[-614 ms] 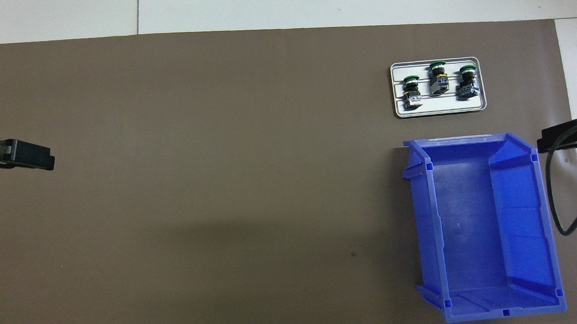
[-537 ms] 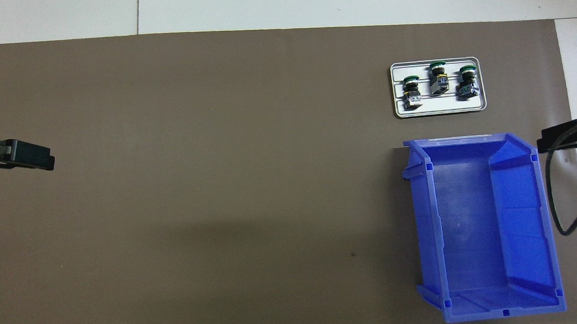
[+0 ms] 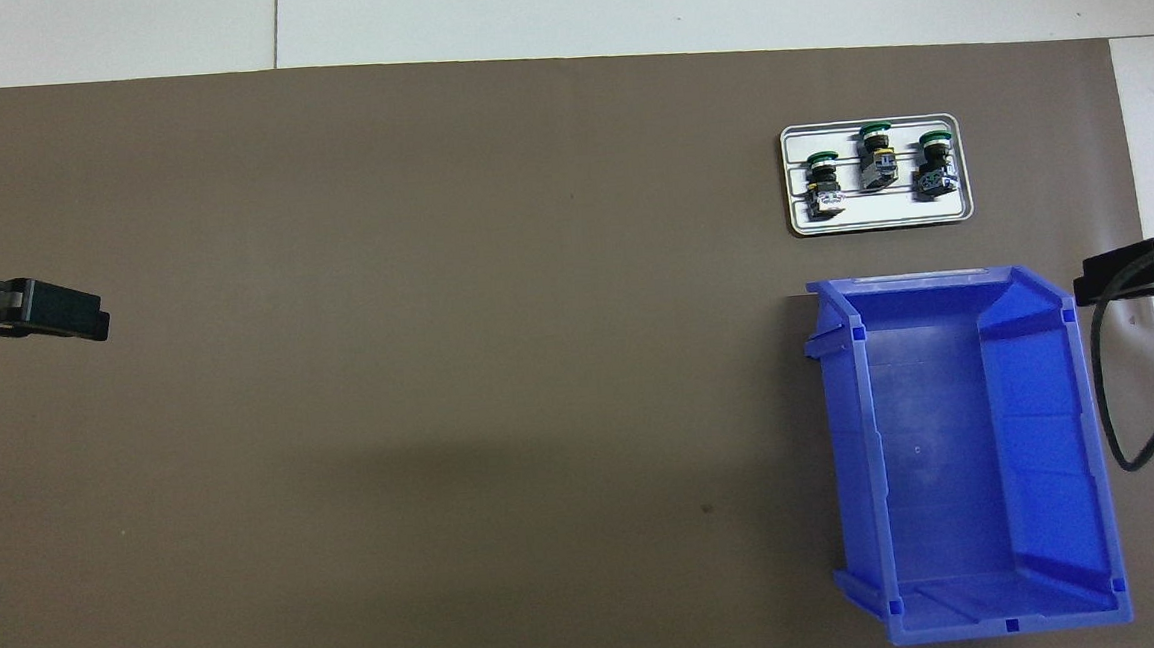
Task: Place and press button with both arms
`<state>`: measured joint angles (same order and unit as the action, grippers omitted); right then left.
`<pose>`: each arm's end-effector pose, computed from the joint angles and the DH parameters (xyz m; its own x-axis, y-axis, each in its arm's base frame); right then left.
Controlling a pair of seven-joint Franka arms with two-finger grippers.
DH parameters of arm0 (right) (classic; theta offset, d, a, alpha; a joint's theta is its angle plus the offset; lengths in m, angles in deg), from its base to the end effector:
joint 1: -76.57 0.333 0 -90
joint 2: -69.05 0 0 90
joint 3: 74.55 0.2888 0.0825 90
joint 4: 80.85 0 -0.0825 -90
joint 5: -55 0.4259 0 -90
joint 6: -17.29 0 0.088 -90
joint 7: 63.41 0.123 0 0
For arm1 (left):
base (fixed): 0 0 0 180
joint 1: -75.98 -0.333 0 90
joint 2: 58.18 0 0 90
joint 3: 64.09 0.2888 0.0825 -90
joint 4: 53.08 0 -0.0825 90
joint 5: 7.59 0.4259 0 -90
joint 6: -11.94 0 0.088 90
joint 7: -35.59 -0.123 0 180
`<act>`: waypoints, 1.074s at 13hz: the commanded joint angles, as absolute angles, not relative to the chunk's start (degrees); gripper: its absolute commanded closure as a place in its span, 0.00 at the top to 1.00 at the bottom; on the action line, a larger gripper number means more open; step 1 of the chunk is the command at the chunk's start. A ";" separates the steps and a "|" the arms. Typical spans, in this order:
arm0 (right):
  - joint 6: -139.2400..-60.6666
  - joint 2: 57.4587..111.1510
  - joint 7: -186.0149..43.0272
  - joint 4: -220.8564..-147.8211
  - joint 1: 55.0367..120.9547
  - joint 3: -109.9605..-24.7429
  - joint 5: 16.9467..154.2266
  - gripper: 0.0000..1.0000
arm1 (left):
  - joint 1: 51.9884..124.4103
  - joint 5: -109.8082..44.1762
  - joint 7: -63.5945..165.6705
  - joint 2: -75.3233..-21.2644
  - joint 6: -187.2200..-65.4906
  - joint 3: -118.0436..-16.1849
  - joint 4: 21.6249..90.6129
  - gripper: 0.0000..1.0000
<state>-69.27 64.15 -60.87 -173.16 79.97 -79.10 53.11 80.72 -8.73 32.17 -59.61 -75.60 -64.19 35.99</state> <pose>0.5653 -0.0173 0.6050 0.9977 -0.0659 -0.0139 -0.0655 -0.9975 0.0268 0.5829 -0.0519 0.6006 0.9895 -0.1445 -0.0006 -0.1445 -0.9893 0.0199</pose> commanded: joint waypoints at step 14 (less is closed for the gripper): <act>-69.02 63.87 -61.21 -173.05 79.12 -79.47 53.24 1.00 | 80.03 -9.44 31.46 -60.99 -75.34 -64.35 37.54 1.00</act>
<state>-69.28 64.15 -60.87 -173.16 79.37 -79.41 53.11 80.72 -8.73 32.17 -59.61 -75.60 -64.19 35.99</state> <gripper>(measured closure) 0.000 0.000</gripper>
